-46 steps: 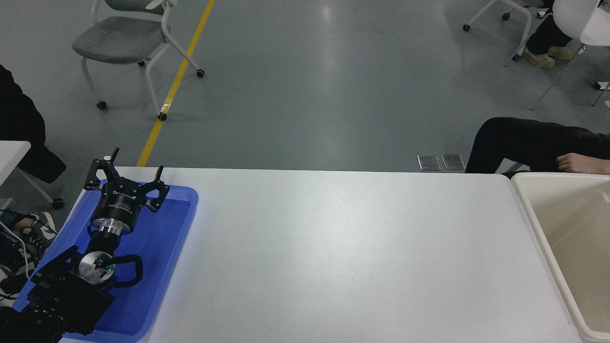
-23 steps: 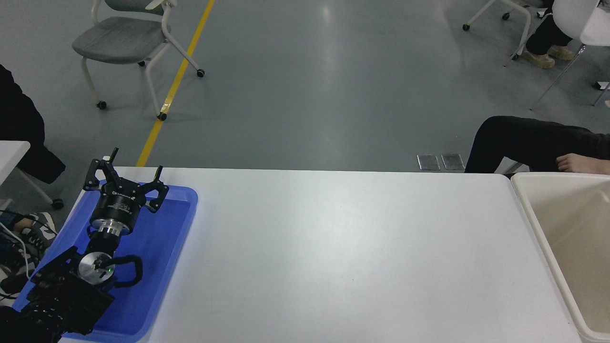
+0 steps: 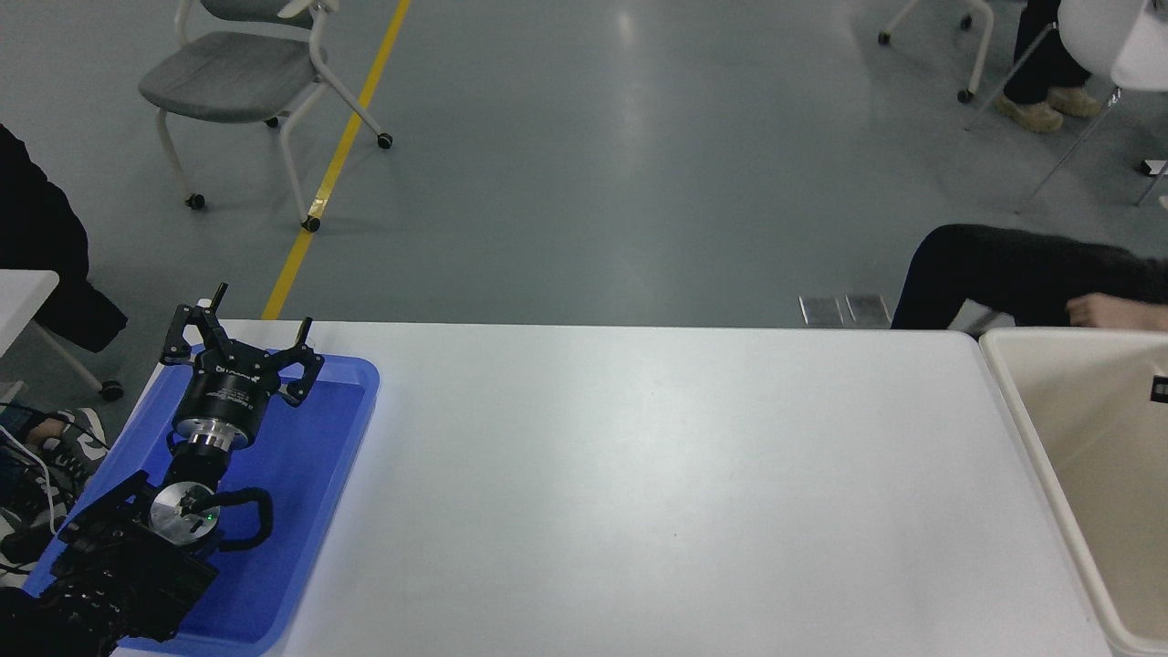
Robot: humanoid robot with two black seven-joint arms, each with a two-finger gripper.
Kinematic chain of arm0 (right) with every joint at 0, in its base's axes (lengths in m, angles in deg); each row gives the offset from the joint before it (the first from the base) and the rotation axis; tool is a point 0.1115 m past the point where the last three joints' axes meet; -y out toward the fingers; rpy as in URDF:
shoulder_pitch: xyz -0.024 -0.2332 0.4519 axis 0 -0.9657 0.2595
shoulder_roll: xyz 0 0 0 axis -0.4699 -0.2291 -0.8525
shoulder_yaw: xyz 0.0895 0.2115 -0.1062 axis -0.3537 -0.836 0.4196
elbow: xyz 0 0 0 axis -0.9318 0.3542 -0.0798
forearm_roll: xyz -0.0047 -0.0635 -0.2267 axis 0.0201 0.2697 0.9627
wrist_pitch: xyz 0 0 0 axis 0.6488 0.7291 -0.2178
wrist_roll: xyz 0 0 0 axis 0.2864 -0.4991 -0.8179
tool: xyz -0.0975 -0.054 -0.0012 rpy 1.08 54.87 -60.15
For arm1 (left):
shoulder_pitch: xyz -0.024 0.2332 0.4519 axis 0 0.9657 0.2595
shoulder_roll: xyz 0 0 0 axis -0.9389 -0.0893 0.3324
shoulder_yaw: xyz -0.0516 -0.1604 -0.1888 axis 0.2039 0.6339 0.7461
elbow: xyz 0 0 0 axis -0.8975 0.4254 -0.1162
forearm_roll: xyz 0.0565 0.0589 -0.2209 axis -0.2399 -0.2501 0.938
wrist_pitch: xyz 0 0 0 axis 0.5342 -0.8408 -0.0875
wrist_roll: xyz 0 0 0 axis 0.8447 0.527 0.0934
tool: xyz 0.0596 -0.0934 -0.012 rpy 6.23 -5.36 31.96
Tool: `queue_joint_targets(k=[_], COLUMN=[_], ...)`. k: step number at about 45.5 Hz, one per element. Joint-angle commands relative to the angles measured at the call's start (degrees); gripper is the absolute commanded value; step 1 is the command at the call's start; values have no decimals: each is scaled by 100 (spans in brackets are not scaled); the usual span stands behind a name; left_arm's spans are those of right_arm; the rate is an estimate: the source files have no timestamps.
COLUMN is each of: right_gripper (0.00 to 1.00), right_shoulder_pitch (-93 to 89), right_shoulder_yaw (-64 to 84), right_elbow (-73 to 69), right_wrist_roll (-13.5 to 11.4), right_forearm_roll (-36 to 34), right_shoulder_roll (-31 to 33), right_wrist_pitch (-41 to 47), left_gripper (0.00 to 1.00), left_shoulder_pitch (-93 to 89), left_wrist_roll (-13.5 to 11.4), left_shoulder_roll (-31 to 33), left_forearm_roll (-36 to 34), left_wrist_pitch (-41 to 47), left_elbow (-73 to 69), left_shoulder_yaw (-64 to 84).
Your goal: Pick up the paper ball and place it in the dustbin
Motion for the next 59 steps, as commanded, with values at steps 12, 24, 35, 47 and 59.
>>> queue_joint_targets(k=[12, 24, 35, 47, 59], right_gripper=[0, 71, 100, 100, 100], right_shoulder_pitch=[-917, -917, -908, -873, -777], right_shoulder_yaw=[-972, -1034, -1201, -1280, -2088], right_elbow=[449, 440, 396, 370, 247], right_wrist_roll=[19, 28, 37, 46, 72], right_forearm_roll=[-580, -580, -589, -589, -615], right_shoulder_roll=[-563, -616, -616, -607, -581], right_wrist_pitch=[-277, -286, -268, -268, -260], left_gripper=[100, 100, 100, 100, 100], left_shoulder_pitch=[-1, -1, -1, -1, -1], left_wrist_roll=[-4, 5, 5, 5, 5], left_shoulder_roll=[-4, -4, -4, -4, -12], left_forearm_roll=[0, 0, 0, 0, 0], left_wrist_pitch=[0, 0, 0, 0, 0], left_elbow=[-11, 6, -11, 6, 6], left_shoulder_yaw=[4, 4, -5, 4, -5])
